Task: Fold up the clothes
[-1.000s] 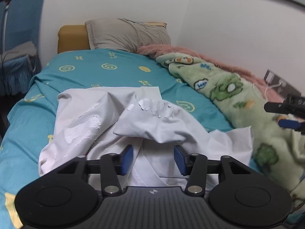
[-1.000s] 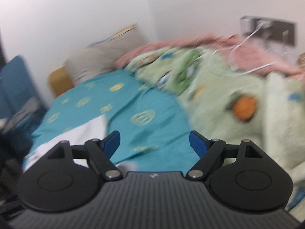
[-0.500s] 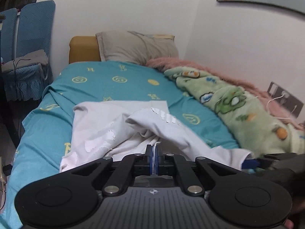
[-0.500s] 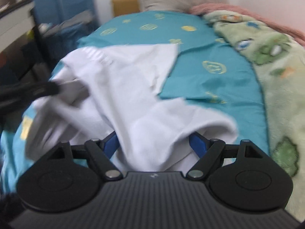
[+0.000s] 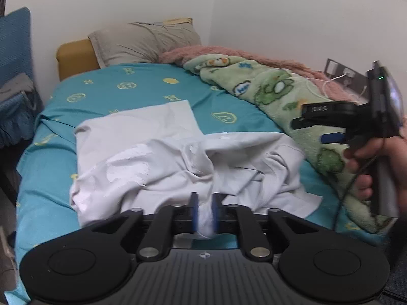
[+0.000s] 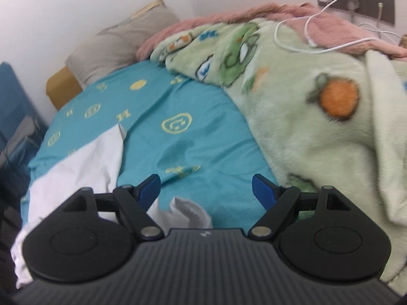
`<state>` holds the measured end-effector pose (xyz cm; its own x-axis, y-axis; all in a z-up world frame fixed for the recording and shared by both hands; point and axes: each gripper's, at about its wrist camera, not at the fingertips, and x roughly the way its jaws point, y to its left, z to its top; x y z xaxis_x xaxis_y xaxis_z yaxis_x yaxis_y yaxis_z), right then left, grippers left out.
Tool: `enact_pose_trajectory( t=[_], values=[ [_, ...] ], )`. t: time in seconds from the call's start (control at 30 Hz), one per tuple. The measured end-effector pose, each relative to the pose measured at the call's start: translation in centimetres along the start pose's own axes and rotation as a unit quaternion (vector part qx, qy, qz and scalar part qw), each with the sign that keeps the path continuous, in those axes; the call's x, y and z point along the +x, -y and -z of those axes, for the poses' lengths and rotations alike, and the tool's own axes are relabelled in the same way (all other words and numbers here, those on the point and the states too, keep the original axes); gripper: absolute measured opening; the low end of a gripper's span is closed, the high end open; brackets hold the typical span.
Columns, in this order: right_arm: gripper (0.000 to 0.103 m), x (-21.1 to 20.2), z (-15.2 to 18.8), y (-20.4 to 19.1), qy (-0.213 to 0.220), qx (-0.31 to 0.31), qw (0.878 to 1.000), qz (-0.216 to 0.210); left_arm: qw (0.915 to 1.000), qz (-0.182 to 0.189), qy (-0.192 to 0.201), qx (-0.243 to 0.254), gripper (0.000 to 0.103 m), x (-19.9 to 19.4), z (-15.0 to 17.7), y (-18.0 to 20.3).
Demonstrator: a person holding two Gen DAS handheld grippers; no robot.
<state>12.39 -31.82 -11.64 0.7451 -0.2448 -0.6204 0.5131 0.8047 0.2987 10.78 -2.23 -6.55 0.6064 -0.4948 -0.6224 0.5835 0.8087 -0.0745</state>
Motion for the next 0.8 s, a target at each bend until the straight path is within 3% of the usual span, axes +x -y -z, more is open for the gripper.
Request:
enact_pose_trajectory(
  t=[0.1, 0.17, 0.27, 0.37, 0.4, 0.47, 0.57, 0.67, 0.8],
  values=[
    [0.081, -1.1, 0.0, -0.3, 0.007, 0.001, 1.000, -0.024, 0.9994, 0.008, 0.015, 0.032, 0.044, 1.0, -0.9, 0.8],
    [0.081, -1.7, 0.4, -0.8, 0.001, -0.009, 0.999, -0.047, 0.9971, 0.008, 0.020, 0.072, 0.046, 2.4, -1.3, 2.1],
    [0.081, -2.3, 1.3, -1.8, -0.017, -0.035, 0.996, -0.085, 0.9908, -0.034, -0.007, 0.131, 0.046, 5.2, -0.3, 3.4],
    [0.081, -2.8, 2.1, -2.6, -0.032, -0.055, 0.992, -0.112, 0.9784, -0.078, -0.035, 0.188, 0.033, 7.9, 0.8, 4.6],
    [0.081, -2.7, 2.3, -2.8, -0.037, -0.060, 0.991, -0.117, 0.9729, -0.093, -0.044, 0.207, 0.015, 8.9, 1.2, 5.1],
    [0.081, -2.4, 2.5, -3.3, -0.047, -0.072, 0.989, -0.119, 0.9626, -0.110, -0.053, 0.242, 0.006, 9.8, 1.8, 5.7],
    [0.081, -1.2, 2.9, -3.9, -0.058, -0.089, 0.990, -0.090, 0.9737, -0.093, -0.029, 0.206, 0.004, 7.7, 0.7, 5.3],
    [0.081, 0.2, 2.5, -3.6, -0.052, -0.087, 0.993, -0.054, 0.9813, -0.079, 0.039, 0.171, 0.004, 3.2, -0.9, 4.9],
    [0.081, 1.8, 1.5, -2.7, -0.048, -0.062, 0.996, -0.039, 0.9801, -0.050, 0.139, 0.133, 0.004, -2.8, -2.3, 4.1]
  ],
)
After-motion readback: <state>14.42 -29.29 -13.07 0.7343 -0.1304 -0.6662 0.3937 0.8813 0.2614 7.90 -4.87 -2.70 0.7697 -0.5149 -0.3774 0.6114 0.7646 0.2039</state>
